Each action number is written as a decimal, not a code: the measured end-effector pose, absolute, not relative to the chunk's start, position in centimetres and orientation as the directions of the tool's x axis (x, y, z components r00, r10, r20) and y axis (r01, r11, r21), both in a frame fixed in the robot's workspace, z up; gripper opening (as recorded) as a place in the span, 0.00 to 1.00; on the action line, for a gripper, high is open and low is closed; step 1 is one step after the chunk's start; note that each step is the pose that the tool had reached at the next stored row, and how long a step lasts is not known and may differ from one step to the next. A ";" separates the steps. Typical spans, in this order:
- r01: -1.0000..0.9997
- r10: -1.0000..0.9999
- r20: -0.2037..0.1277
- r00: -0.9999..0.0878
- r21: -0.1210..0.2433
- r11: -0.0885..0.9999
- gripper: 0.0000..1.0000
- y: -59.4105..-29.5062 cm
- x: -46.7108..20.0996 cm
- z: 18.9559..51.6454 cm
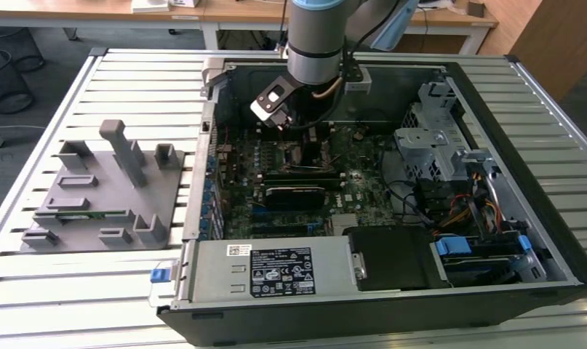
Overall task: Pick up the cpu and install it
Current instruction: 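Place the cpu into insertion slot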
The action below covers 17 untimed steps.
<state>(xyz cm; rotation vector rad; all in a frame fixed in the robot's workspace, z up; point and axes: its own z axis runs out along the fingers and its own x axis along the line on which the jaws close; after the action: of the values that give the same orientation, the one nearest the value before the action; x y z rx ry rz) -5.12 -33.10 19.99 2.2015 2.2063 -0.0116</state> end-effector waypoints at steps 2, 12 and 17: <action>1.000 1.000 -0.023 -0.002 0.012 0.002 0.61 -33.1 -5.1 20.3; 1.000 1.000 -0.023 -0.002 0.012 0.002 0.30 -33.1 -5.1 21.3; 1.000 1.000 -0.023 -0.002 0.012 0.002 0.13 -33.1 -5.1 21.6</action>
<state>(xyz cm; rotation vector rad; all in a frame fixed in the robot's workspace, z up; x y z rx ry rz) -5.12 -33.10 21.59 2.2015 2.2064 -0.0116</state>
